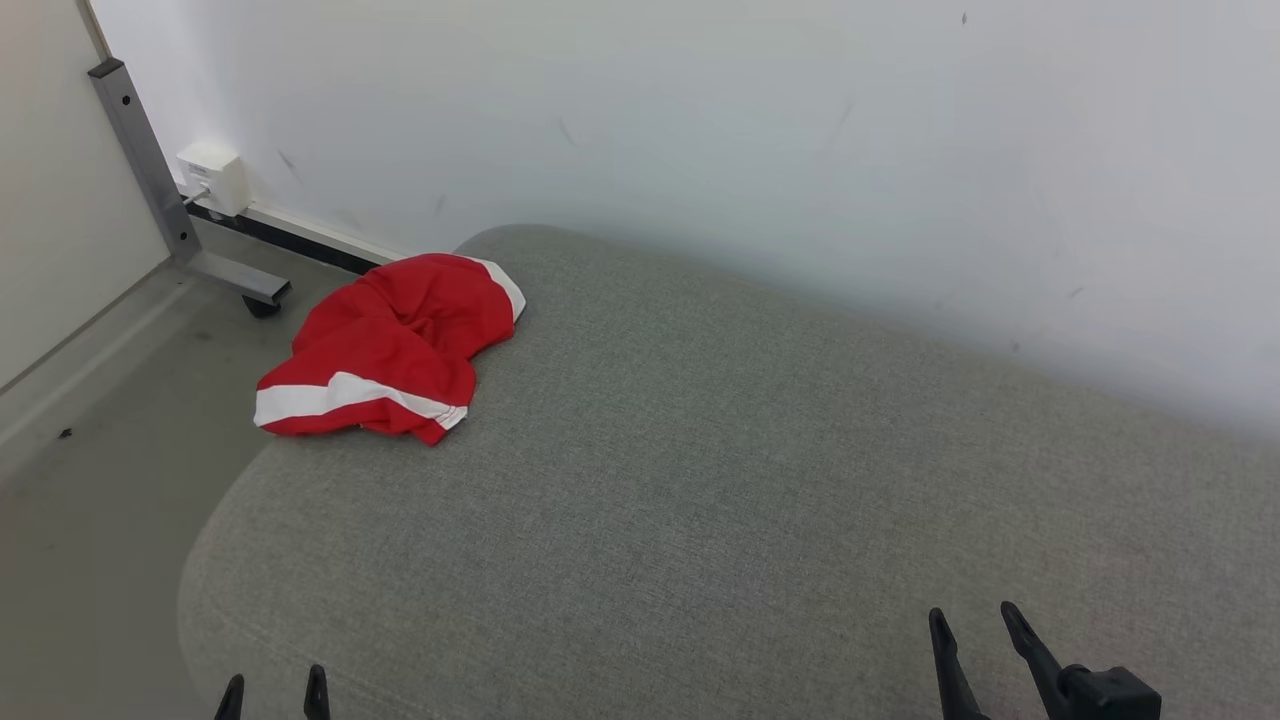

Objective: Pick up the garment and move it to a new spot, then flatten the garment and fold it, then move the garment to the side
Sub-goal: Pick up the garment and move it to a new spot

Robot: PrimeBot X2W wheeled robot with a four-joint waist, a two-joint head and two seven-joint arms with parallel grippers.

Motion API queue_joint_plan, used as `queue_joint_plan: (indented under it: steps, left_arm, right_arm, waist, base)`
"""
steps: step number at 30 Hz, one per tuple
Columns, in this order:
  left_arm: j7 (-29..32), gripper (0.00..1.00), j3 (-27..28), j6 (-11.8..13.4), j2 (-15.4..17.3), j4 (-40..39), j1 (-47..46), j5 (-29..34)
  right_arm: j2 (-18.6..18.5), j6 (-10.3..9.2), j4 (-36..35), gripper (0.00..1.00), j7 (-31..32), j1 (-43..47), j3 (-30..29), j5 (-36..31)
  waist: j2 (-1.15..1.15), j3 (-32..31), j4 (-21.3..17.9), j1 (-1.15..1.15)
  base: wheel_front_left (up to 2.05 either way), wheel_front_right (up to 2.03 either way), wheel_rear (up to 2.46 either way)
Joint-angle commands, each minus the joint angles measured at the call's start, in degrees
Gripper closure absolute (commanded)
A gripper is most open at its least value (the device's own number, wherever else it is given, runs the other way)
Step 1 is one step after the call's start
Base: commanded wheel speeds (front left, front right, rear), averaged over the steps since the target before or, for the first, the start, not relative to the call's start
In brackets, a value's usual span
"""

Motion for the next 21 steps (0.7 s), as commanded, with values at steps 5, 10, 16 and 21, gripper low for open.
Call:
queue_joint_plan:
  steps: [5,10,16,21]
  left_arm:
    - [-0.17,0.00,0.21,0.05,-0.42,-0.02,0.49,0.26]
    - [-0.17,0.00,-0.19,0.05,-0.33,1.06,-0.79,-0.02]
    - [-0.17,0.00,0.41,0.05,1.86,3.20,-4.73,-1.87]
    - [0.19,0.00,-1.56,0.06,5.52,7.47,-11.73,-5.43]
  right_arm:
    - [-0.01,-0.16,0.62,0.00,-0.53,-0.31,0.16,0.35]
    - [0.16,-0.16,0.78,0.00,-0.72,0.35,-0.42,0.60]
    - [-0.81,-0.16,-0.50,0.00,0.05,-0.56,-0.35,-0.17]
    - [-2.31,-0.16,-2.99,0.00,1.25,-2.77,0.31,-0.34]
  waist:
    - [0.00,0.23,0.17,0.00]
    - [0.00,0.11,0.02,0.00]
    - [0.00,1.49,-1.74,0.00]
    - [0.00,6.10,-5.18,0.00]
  base:
    - [0.00,0.00,0.00]
    - [0.00,0.00,0.00]
    - [0.00,0.00,0.00]
    - [0.00,0.00,0.00]
